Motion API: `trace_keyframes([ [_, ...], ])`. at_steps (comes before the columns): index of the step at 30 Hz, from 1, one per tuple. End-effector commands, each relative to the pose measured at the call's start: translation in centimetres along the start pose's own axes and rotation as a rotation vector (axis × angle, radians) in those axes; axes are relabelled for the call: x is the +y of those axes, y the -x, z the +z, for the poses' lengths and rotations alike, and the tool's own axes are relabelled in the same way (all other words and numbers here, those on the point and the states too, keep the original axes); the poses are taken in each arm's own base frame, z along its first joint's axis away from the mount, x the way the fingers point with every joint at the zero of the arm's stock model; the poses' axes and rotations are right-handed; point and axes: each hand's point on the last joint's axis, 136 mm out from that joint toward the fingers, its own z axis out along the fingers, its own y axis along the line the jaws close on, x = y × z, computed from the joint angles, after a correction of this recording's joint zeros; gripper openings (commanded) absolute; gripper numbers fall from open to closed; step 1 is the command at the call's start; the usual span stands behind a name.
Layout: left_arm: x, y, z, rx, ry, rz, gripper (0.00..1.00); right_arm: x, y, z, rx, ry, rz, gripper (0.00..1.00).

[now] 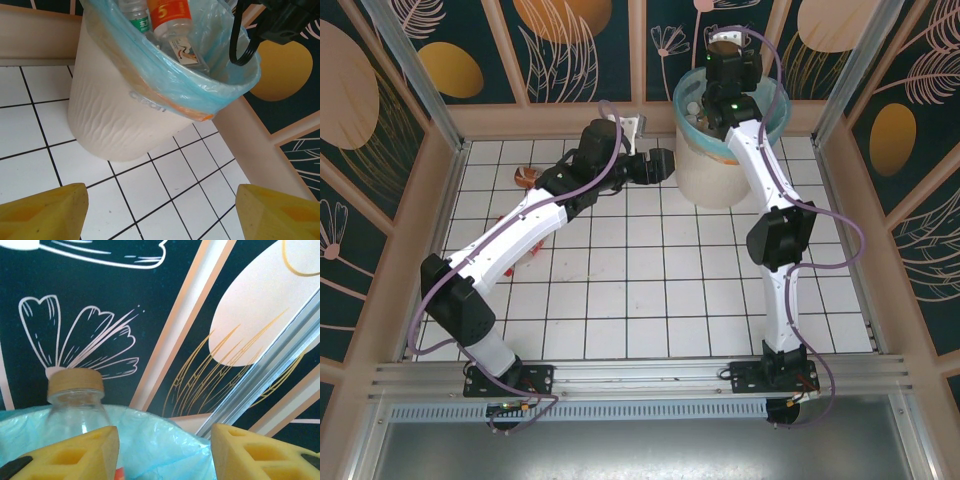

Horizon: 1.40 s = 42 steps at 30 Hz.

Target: Put the plastic bottles in the bin

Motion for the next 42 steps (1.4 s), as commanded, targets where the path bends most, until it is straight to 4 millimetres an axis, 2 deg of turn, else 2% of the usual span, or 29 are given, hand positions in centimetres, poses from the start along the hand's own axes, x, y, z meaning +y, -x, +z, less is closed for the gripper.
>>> trace_keyframes([
  [1, -0.4, 0.7, -0.2, -0.039, -0.015, 0.015, 0.78, 0.6, 0.2, -1.1, 0.012, 0.018, -0.011, 0.52],
  [4, -0.1, 0.3, 0.2, -0.032, -0.010, 0.010, 0.78, 2.1, -0.9, -1.4, 0.041, 0.045, -0.022, 0.55],
  [7, 0.2, -0.1, 0.5, -0.023, -0.008, 0.002, 0.78, 3.7, -1.9, -1.5, 0.077, 0.126, 0.028, 0.62],
  [13, 0.4, -0.5, 0.5, -0.015, -0.001, -0.004, 0.78, 4.6, -3.5, -0.3, 0.146, 0.219, 0.152, 0.62],
  [17, 0.6, -0.7, 0.4, -0.018, 0.004, -0.004, 0.78, 5.5, -5.2, 0.5, 0.211, 0.301, 0.231, 0.74],
  [22, 0.7, -0.9, 0.5, -0.009, 0.005, -0.005, 0.78, 5.6, -6.7, 1.4, 0.269, 0.365, 0.323, 0.75],
  [24, 0.7, -0.9, 0.4, -0.011, 0.008, -0.004, 0.78, 5.8, -6.9, 1.5, 0.284, 0.401, 0.348, 0.71],
  [27, 0.8, -0.8, 0.4, -0.014, 0.013, -0.002, 0.78, 5.6, -6.4, 1.2, 0.275, 0.414, 0.357, 0.58],
  [30, 0.9, -0.8, 0.3, -0.014, 0.014, -0.002, 0.78, 4.7, -4.8, 0.6, 0.240, 0.414, 0.374, 0.49],
  [37, 0.7, -0.4, -0.5, -0.033, 0.018, 0.005, 0.78, 2.0, 0.4, -3.2, 0.109, 0.390, 0.384, 0.46],
  [39, 0.7, -0.2, -1.0, -0.043, 0.020, 0.012, 0.78, 1.8, 0.8, -4.5, 0.109, 0.404, 0.370, 0.46],
  [42, 0.7, -0.3, -1.9, -0.051, 0.027, 0.022, 0.78, 2.2, -0.1, -6.0, 0.161, 0.443, 0.345, 0.46],
])
